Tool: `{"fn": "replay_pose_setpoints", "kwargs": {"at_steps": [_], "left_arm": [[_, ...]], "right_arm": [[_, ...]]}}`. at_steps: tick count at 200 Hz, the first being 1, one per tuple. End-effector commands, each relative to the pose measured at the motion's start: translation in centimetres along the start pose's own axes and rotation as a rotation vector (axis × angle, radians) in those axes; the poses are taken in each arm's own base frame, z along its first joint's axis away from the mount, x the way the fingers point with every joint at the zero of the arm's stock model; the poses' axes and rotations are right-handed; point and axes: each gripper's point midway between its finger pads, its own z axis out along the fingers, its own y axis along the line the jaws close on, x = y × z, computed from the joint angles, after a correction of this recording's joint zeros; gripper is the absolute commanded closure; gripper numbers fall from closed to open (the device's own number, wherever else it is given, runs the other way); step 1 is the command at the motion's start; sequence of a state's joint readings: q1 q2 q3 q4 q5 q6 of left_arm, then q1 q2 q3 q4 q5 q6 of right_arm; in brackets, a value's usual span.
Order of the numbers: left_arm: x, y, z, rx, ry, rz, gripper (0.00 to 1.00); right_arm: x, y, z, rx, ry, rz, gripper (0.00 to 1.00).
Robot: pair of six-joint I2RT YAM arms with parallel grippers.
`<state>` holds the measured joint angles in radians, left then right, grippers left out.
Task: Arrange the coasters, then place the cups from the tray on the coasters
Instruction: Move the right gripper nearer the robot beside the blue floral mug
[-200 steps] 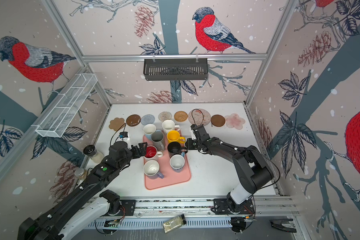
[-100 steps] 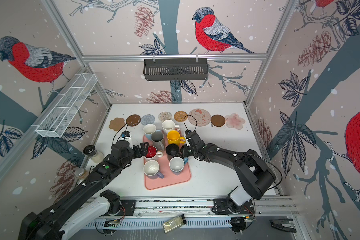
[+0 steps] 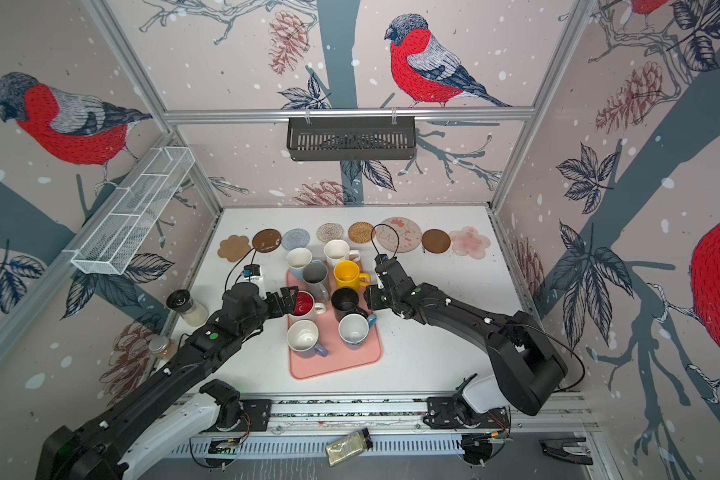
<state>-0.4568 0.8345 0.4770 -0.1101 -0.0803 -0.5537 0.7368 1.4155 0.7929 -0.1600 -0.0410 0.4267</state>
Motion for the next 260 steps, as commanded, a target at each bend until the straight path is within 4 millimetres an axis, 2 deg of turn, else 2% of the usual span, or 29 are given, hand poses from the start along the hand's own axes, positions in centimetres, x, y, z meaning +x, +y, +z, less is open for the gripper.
{"fn": "replay_pose_setpoints", "kwargs": {"at_steps": [1, 86, 91, 121, 144, 198, 260], "left_arm": [[-0.7, -0.5, -0.2, 0.027, -0.032, -0.003, 0.03], [-0.3, -0.9, -0.5, 0.035, -0.03, 0.002, 0.04], [-0.2, -0.9, -0.5, 0.034, -0.028, 0.004, 0.04], [-0.1, -0.9, -0.6, 0.031, -0.023, 0.009, 0.03], [0.0, -0.9, -0.5, 0.03, -0.02, 0.011, 0.04], [-0.1, -0.9, -0.5, 0.028, -0.025, 0.018, 0.04], [-0.2, -1.1, -0.3, 0.035, -0.021, 0.023, 0.03]], "right_arm": [[1.3, -0.6, -0.7, 0.022, 0.011, 0.027, 0.46], [5.6, -0.2, -1.9, 0.025, 0.051, 0.039, 0.48], [5.3, 0.1, -2.5, 0.013, 0.029, 0.04, 0.48], [5.9, 0.4, -2.8, 0.005, 0.033, 0.042, 0.49], [6.3, 0.9, -2.9, -0.004, 0.049, 0.027, 0.56], [7.9, 1.5, -3.0, -0.017, 0.078, 0.023, 0.55], [5.8, 1.5, -4.9, 0.022, 0.044, -0.013, 0.56]]}}
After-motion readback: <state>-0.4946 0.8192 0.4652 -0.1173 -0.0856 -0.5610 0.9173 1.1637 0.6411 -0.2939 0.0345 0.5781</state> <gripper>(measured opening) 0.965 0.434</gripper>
